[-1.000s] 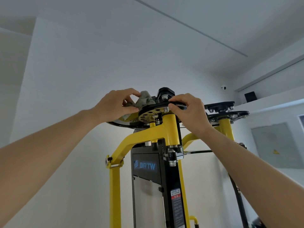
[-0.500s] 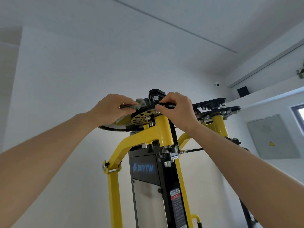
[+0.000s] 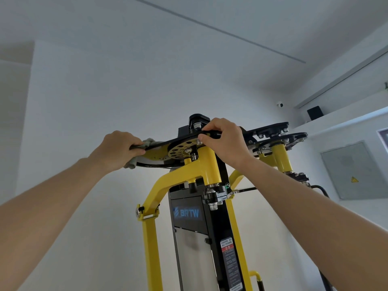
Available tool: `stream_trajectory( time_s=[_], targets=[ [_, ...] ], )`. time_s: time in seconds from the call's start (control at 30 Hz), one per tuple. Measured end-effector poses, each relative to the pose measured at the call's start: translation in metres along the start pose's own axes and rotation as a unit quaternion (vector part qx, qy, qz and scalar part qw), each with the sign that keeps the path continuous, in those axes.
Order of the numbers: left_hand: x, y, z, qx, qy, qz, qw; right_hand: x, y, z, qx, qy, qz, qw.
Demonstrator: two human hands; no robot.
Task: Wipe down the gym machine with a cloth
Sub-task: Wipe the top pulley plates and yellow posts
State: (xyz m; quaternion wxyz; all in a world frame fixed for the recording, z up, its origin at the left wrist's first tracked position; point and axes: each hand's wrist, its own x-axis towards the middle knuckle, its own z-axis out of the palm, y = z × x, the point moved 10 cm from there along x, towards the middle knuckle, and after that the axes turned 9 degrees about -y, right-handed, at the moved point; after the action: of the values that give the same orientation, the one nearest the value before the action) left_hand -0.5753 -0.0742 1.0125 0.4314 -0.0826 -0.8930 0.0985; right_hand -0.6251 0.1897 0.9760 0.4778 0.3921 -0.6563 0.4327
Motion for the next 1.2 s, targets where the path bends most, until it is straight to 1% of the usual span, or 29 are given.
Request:
stream_trajectory(
  time_s=[0.03,0.1,0.17,0.2,0.27,0.37,0.43,0.47,0.5,0.53,0.63,0.67,0.73,0.8,0.83,0.9,0.97,1.0,1.1,1.2],
  targets=[
    [-0.004,-0.004,0.0,-0.002,0.012,-0.013,1.0,0.0,-0.001,0.0,-0.001,0.002,0.0,1.0],
    [-0.014,-0.008,-0.004,-0.021,0.064,-0.032,0.997,-0.001,-0.001,0.0,0.001,0.007,0.002,1.0],
    [-0.028,-0.005,-0.007,-0.051,0.119,-0.034,0.991,-0.002,0.0,0.0,0.002,0.014,0.004,1.0],
    [-0.034,-0.003,-0.006,-0.065,0.129,-0.038,0.989,-0.002,0.0,0.0,0.001,0.016,0.004,1.0],
    [-0.044,-0.004,0.002,-0.102,0.126,-0.055,0.985,-0.003,0.0,0.0,0.003,0.017,0.003,1.0],
    [-0.051,-0.01,0.024,-0.127,0.095,-0.095,0.983,-0.004,-0.002,0.0,0.001,0.02,0.0,1.0],
    [-0.055,-0.018,0.044,-0.171,0.061,-0.142,0.973,-0.005,-0.003,-0.001,0.0,0.022,0.0,1.0],
    [-0.057,-0.025,0.058,-0.21,0.043,-0.175,0.961,-0.005,-0.003,-0.001,0.0,0.022,0.0,1.0],
    [-0.058,-0.033,0.074,-0.267,0.029,-0.214,0.939,-0.006,-0.003,-0.002,-0.001,0.023,0.0,1.0],
    [-0.059,-0.043,0.092,-0.338,0.023,-0.257,0.905,-0.006,-0.004,-0.002,-0.001,0.024,0.0,1.0],
    [-0.059,-0.055,0.135,-0.529,0.047,-0.344,0.774,-0.006,-0.005,-0.002,0.002,0.029,-0.01,1.0],
    [-0.058,-0.049,0.146,-0.587,0.054,-0.352,0.727,-0.006,-0.005,-0.002,0.005,0.031,-0.015,0.999],
    [-0.048,-0.025,0.16,-0.686,0.061,-0.328,0.646,-0.006,-0.003,-0.002,0.013,0.033,-0.021,0.999],
    [-0.038,-0.005,0.169,-0.793,0.082,-0.305,0.521,-0.005,-0.001,-0.002,0.016,0.031,-0.027,0.999],
    [-0.032,-0.002,0.172,-0.821,0.1,-0.293,0.48,-0.005,0.0,-0.002,0.018,0.031,-0.03,0.999],
    [-0.02,-0.003,0.178,-0.859,0.121,-0.276,0.413,-0.005,0.002,-0.002,0.023,0.032,-0.037,0.999],
    [-0.01,-0.001,0.182,-0.887,0.132,-0.259,0.358,-0.004,0.003,-0.002,0.027,0.034,-0.043,0.998],
    [-0.006,0.002,0.181,-0.897,0.134,-0.246,0.342,-0.004,0.003,-0.001,0.028,0.035,-0.046,0.998],
    [0.007,0.004,0.18,-0.928,0.158,-0.196,0.275,-0.004,0.005,0.0,0.031,0.033,-0.05,0.998],
    [0.012,0.006,0.181,-0.939,0.172,-0.171,0.246,-0.004,0.005,-0.001,0.032,0.036,-0.051,0.998]
  ],
)
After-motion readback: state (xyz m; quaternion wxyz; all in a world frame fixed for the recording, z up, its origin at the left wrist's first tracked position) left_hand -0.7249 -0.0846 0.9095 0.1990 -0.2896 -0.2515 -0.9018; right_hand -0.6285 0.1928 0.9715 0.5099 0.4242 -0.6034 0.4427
